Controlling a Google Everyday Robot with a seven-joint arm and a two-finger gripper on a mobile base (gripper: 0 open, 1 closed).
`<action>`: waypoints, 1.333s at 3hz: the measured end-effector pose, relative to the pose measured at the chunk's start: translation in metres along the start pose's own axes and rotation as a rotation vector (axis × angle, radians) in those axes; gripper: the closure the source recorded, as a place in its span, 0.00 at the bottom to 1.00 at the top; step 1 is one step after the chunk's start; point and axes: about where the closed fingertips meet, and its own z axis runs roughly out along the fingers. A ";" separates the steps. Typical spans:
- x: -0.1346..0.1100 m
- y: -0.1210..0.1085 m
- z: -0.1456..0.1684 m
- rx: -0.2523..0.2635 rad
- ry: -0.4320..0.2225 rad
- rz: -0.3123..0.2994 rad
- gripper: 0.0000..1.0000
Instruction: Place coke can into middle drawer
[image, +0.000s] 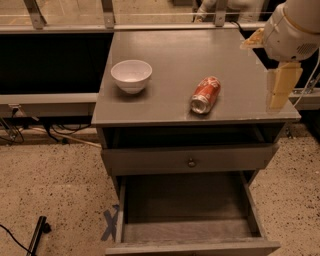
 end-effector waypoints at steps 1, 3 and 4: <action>-0.009 -0.008 0.005 -0.021 -0.036 -0.102 0.00; -0.047 -0.048 0.072 -0.125 -0.205 -0.512 0.00; -0.043 -0.058 0.108 -0.135 -0.202 -0.688 0.00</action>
Offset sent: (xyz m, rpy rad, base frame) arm 0.0534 0.0596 -0.0420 -0.0320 0.1266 0.9565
